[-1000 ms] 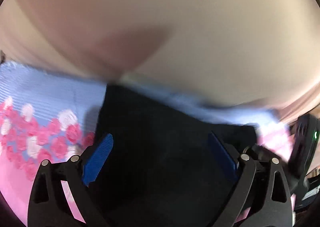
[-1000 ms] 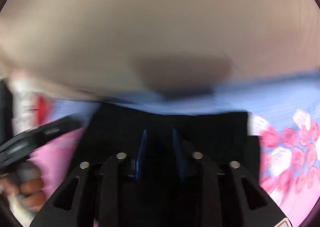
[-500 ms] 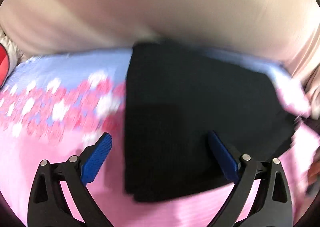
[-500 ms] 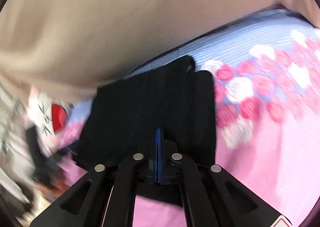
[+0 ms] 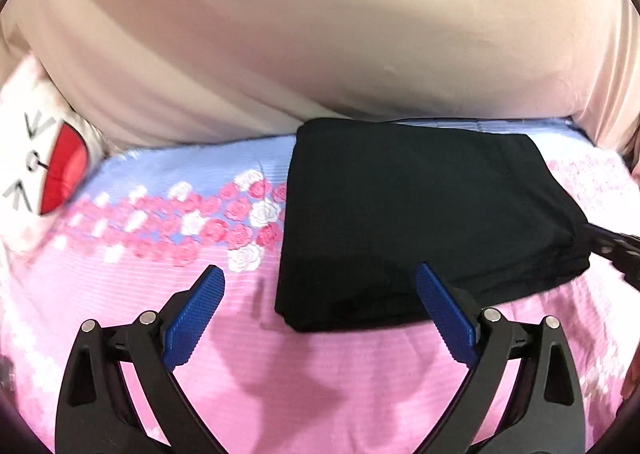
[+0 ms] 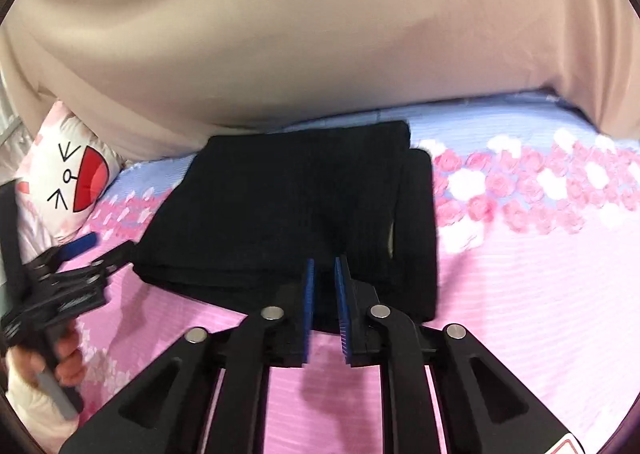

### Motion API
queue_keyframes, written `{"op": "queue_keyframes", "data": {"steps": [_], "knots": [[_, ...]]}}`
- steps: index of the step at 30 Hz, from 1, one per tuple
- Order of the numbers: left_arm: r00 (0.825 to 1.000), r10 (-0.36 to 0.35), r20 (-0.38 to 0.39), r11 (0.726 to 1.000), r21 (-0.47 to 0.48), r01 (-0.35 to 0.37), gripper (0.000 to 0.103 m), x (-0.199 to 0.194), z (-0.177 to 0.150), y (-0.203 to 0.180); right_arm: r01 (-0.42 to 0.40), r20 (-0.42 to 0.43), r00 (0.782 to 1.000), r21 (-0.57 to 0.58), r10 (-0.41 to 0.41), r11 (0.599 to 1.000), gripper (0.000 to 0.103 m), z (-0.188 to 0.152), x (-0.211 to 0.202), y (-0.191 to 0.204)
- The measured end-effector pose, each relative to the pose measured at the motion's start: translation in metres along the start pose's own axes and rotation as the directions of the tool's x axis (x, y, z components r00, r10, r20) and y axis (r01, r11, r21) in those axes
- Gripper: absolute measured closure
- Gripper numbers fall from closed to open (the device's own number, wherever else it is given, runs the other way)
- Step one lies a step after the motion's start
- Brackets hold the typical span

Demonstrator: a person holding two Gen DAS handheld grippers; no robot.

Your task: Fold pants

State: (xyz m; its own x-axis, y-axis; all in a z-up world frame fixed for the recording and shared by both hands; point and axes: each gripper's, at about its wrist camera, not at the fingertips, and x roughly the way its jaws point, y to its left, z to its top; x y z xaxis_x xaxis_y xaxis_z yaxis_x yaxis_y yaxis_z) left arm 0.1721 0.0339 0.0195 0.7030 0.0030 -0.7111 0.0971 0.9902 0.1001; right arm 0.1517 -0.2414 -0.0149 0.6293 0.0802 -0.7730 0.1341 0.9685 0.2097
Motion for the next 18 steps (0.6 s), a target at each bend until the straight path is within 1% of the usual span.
{"op": "queue_keyframes", "data": {"steps": [1,2,3,4,5,8,9,11,14,18], "knots": [[1.000,0.014,-0.002,1.000,0.010,-0.014,0.009,-0.006,-0.002,-0.004,0.029,-0.020,0.999,0.002,-0.029,1.000,0.101,-0.004,0.007,-0.005],[1.000,0.015,-0.005,1.000,0.011,-0.015,0.009,-0.012,-0.004,-0.006,0.032,-0.027,0.999,0.013,-0.032,0.999,0.102,-0.009,0.011,-0.011],[1.000,0.012,-0.011,1.000,0.010,-0.012,0.009,-0.016,-0.006,-0.006,0.024,-0.032,0.999,0.037,-0.023,0.999,0.100,-0.011,0.005,-0.011],[1.000,0.005,-0.016,1.000,0.005,-0.004,0.009,-0.020,-0.009,-0.005,0.044,-0.046,0.998,0.064,-0.042,0.997,0.088,-0.014,-0.002,-0.011],[1.000,0.000,-0.019,1.000,0.000,0.000,0.009,-0.024,-0.013,-0.004,0.054,-0.038,0.998,0.076,-0.052,0.996,0.087,-0.018,-0.006,-0.007],[1.000,0.009,-0.016,1.000,-0.005,-0.009,0.008,-0.030,-0.022,-0.001,0.033,0.041,0.999,0.076,-0.036,0.997,0.087,-0.037,-0.044,0.008],[1.000,0.009,-0.021,1.000,-0.008,-0.009,0.008,-0.032,-0.026,-0.001,0.036,0.059,0.997,0.072,-0.041,0.997,0.085,-0.041,-0.051,0.012],[1.000,-0.005,-0.027,1.000,-0.016,0.005,0.008,-0.038,-0.035,-0.001,0.072,0.100,0.992,0.054,-0.077,0.996,0.078,-0.058,-0.071,0.023],[1.000,-0.003,-0.024,1.000,-0.015,0.002,0.008,-0.047,-0.046,-0.003,0.089,0.133,0.987,0.049,-0.095,0.995,0.076,-0.078,-0.087,0.032],[1.000,0.023,-0.015,1.000,-0.002,-0.023,0.007,-0.061,-0.066,-0.007,0.104,0.143,0.984,0.035,-0.108,0.994,0.076,-0.105,-0.099,0.041]]}}
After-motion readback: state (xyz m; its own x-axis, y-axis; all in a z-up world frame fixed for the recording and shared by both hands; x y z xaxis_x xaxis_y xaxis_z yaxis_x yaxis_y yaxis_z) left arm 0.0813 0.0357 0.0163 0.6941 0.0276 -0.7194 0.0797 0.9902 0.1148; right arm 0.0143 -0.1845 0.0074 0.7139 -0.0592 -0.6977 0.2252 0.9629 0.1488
